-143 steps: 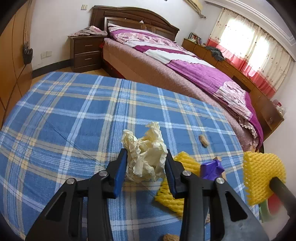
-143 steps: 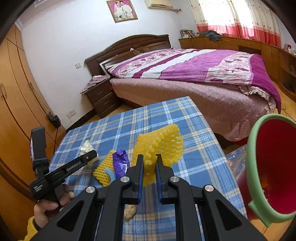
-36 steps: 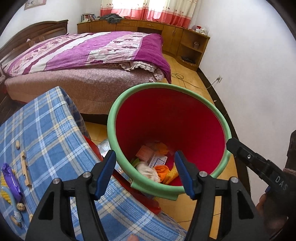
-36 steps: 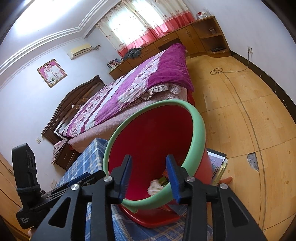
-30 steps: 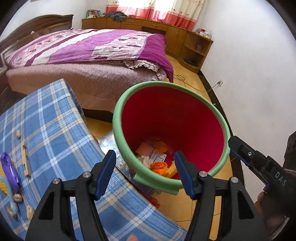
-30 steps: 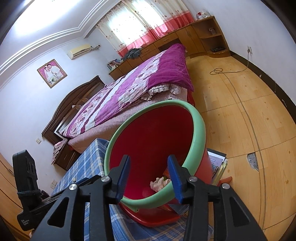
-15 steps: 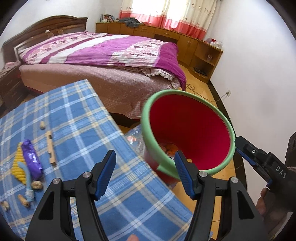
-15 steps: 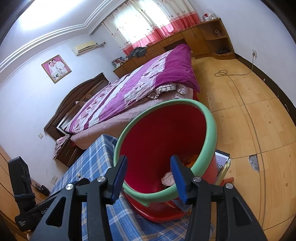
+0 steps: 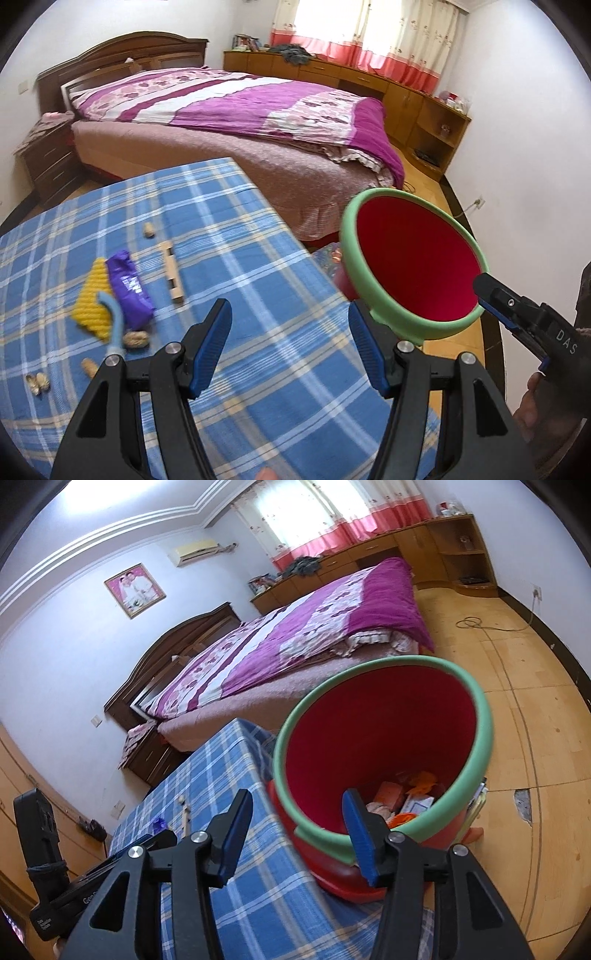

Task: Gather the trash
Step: 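Move both tools back from the bucket over the table items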

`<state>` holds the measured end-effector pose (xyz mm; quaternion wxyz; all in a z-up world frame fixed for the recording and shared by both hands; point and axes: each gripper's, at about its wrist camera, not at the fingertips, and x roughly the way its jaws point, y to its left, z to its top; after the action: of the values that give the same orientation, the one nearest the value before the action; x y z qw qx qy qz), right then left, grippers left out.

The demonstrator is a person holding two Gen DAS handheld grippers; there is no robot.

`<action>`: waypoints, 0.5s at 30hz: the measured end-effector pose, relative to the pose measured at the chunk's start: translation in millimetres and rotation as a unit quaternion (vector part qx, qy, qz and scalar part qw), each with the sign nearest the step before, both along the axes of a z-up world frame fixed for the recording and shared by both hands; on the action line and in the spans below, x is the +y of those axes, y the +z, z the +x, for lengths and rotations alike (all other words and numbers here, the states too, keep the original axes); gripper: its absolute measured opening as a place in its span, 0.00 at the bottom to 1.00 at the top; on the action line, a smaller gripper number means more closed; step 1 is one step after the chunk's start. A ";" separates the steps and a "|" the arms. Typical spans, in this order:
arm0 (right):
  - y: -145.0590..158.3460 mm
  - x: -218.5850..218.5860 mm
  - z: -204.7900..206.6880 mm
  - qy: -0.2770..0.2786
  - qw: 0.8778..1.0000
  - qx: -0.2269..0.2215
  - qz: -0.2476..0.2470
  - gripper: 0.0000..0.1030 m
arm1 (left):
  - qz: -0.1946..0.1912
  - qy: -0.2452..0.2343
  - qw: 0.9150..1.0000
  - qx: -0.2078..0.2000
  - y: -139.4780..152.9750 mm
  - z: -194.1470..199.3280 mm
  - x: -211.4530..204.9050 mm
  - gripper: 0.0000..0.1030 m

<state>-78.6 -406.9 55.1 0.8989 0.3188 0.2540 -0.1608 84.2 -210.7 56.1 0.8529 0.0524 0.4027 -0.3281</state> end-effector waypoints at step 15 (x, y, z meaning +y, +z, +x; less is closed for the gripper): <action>5.4 49.2 37.3 0.067 0.998 0.013 -0.015 0.53 | 0.000 0.091 0.996 0.002 -2.9 13.3 76.6 0.64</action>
<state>-41.3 -357.7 60.5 0.9090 0.2853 0.2839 -0.1084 97.5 -134.1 53.2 0.8785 0.0151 0.4073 -0.2491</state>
